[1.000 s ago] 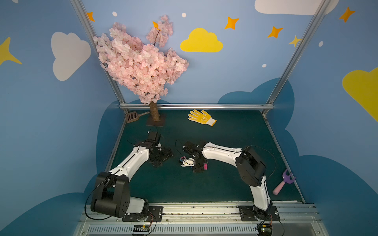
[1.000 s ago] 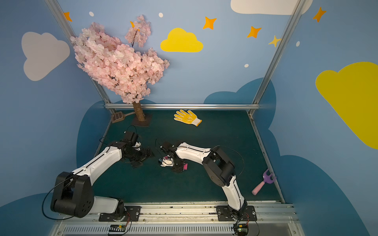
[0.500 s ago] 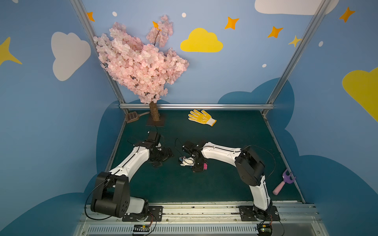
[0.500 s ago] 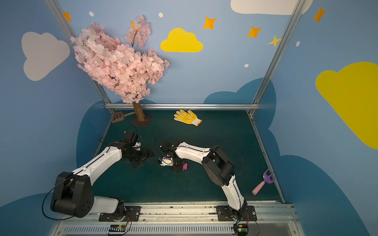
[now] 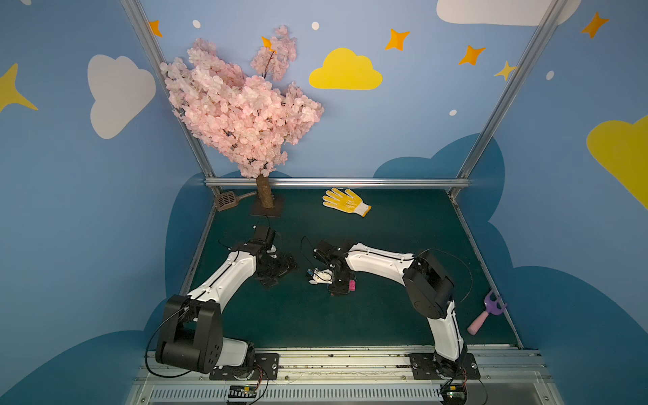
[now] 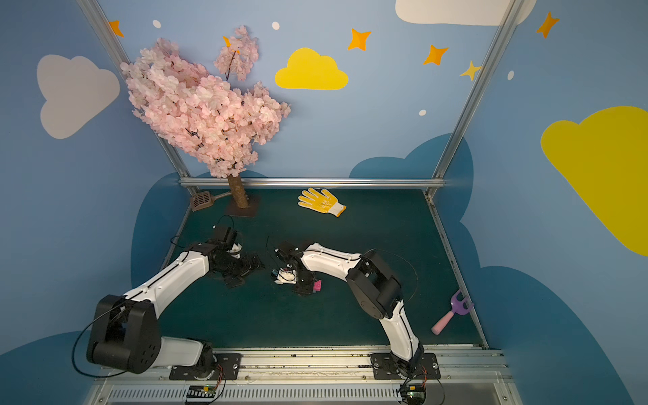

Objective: Assemble the letter y with lego
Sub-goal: Pick up the lego brick from the center of the board.

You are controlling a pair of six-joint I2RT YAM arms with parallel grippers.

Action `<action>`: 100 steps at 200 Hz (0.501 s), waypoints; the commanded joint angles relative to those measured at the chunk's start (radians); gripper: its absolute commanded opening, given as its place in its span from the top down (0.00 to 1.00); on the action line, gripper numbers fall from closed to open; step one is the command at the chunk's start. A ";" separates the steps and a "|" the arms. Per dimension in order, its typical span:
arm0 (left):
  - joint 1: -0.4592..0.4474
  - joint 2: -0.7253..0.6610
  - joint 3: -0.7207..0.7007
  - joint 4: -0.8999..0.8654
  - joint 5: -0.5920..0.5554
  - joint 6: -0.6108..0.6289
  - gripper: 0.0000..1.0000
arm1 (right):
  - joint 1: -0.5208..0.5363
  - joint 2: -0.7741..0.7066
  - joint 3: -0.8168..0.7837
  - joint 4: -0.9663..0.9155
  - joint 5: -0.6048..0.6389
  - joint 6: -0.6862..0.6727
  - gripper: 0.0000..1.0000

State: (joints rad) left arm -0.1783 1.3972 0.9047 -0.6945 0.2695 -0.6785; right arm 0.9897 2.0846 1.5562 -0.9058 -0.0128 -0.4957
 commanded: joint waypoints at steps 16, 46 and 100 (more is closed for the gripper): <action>0.004 0.011 -0.004 -0.007 -0.001 0.012 0.06 | -0.005 0.045 0.016 0.002 -0.032 0.009 0.57; 0.003 0.013 -0.005 -0.007 -0.004 0.012 0.06 | -0.005 0.047 0.019 0.002 -0.030 0.006 0.57; 0.003 0.011 -0.010 -0.005 -0.002 0.011 0.06 | -0.004 0.049 0.021 0.002 -0.033 0.012 0.58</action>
State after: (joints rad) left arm -0.1783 1.4029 0.9047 -0.6941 0.2695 -0.6777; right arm 0.9886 2.0926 1.5684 -0.9108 -0.0162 -0.4931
